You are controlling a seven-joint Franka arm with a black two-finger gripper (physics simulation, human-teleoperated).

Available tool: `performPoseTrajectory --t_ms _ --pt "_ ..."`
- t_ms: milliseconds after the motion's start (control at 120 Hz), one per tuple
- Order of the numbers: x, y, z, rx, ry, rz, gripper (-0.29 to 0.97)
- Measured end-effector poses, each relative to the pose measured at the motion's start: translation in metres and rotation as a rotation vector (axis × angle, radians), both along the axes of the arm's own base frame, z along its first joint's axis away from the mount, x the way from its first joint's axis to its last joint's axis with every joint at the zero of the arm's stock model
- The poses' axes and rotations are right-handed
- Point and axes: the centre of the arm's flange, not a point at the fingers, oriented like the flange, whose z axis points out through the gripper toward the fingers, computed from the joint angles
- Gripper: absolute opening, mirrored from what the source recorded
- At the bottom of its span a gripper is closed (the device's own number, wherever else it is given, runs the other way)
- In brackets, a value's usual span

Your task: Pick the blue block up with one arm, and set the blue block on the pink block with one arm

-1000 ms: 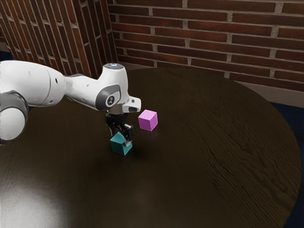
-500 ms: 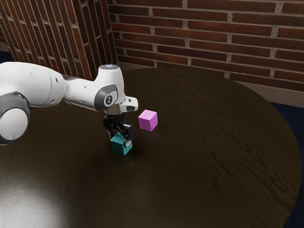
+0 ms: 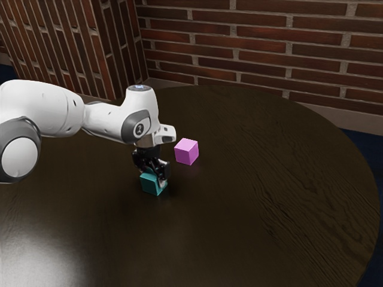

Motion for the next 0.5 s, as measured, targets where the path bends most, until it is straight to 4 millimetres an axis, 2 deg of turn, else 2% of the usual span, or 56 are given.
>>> performPoseTrajectory --t_ms 192,400,500 --pt "0.001 0.000 0.002 0.007 -0.005 0.002 0.36" --pt "0.002 -0.002 0.009 0.015 -0.018 0.004 0.35" --pt "0.005 -0.005 0.033 0.027 -0.052 -0.005 0.34"
